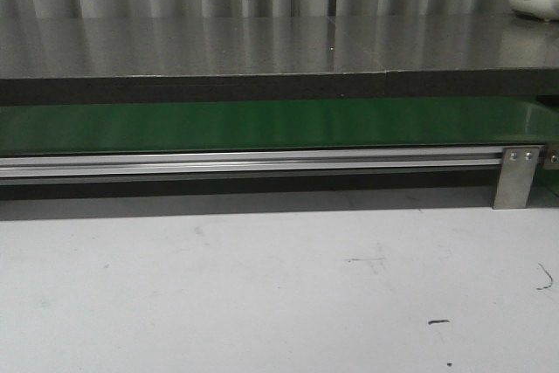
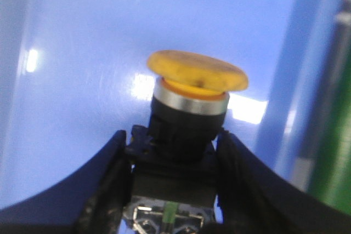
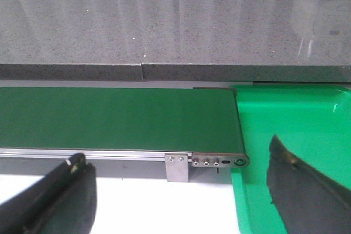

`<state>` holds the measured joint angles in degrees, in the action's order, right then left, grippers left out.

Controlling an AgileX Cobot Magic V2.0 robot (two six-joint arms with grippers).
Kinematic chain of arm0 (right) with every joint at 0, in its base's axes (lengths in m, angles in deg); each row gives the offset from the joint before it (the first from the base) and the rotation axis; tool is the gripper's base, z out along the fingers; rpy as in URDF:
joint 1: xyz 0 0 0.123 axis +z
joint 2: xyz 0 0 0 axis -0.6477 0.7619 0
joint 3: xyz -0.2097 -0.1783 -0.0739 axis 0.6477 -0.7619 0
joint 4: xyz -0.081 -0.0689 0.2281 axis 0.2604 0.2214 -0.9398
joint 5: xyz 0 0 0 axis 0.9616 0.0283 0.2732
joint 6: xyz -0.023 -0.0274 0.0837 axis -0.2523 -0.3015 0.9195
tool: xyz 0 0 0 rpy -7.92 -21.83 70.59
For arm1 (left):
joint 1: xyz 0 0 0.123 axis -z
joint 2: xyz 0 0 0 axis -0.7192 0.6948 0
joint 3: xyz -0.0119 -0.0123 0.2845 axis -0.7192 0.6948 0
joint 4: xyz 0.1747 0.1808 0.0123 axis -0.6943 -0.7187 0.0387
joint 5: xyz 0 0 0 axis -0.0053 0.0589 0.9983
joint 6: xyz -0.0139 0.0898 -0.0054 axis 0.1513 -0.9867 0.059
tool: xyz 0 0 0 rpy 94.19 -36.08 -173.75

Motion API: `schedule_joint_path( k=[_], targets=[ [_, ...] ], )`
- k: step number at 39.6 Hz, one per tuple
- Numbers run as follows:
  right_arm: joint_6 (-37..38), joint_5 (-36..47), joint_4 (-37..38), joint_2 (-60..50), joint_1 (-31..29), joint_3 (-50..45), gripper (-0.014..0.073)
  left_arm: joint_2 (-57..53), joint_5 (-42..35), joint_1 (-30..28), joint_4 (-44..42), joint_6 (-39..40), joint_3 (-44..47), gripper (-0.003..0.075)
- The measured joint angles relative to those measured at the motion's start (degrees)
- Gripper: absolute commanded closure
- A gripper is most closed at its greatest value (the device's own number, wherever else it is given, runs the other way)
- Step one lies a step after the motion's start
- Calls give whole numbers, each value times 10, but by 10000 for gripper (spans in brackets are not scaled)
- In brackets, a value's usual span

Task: Move button from left to right
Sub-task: 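Grasp the yellow-capped button with the left gripper and lift it, then place the button on the conveyor belt end near the blue bin, release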

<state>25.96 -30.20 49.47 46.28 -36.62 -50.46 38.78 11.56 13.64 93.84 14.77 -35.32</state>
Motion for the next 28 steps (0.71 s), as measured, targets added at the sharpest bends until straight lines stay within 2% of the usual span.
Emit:
schedule_joint_path(
  k=[13, 22, 28],
  targets=[
    [0, 0, 0, 0, 0, 0, -52, -35, 58, 85, 10, 29, -10, 622],
    [0, 0, 0, 0, 0, 0, -52, -24, 65, 154, 10, 61, -10, 622],
    [0, 0, 0, 0, 0, 0, -52, -1, 68, 177, -1, 84, -9, 622]
  ],
)
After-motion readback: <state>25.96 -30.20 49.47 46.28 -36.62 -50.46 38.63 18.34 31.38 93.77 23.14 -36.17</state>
